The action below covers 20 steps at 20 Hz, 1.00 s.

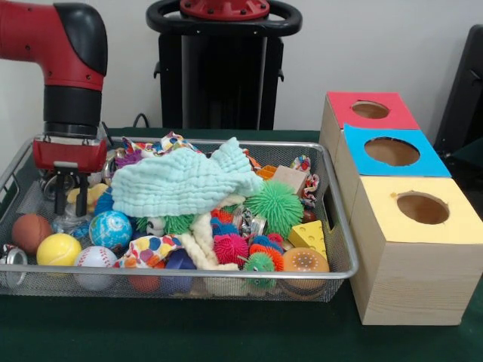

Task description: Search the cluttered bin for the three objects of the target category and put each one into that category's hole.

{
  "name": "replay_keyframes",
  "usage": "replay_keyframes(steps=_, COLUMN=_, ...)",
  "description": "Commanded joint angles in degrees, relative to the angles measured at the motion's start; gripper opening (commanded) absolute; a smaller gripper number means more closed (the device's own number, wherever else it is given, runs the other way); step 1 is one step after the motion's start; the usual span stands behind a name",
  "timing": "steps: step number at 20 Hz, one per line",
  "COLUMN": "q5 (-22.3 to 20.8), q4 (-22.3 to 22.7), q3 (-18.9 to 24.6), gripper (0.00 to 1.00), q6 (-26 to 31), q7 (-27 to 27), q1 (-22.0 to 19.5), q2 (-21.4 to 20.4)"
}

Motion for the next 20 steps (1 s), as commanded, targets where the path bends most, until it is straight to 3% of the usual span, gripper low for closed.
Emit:
replay_keyframes(steps=1, q5=-2.4, q4=-3.1, q3=-1.9, gripper=0.00, q6=5.2, q7=2.7, q1=-0.1, q2=6.5)
replay_keyframes(steps=9, q5=-1.7, q4=-2.5, q3=-2.1, gripper=0.00, q6=4.9, q7=3.4, q1=0.6, q2=5.7)
replay_keyframes(steps=14, q5=1.6, q4=4.3, q3=1.6, gripper=0.00, q6=11.6, q7=2.5, q1=0.5, q2=-5.3)
replay_keyframes(steps=20, q5=4.0, q4=7.5, q3=3.7, gripper=0.00, q6=14.1, q7=3.0, q1=1.0, q2=-10.7)
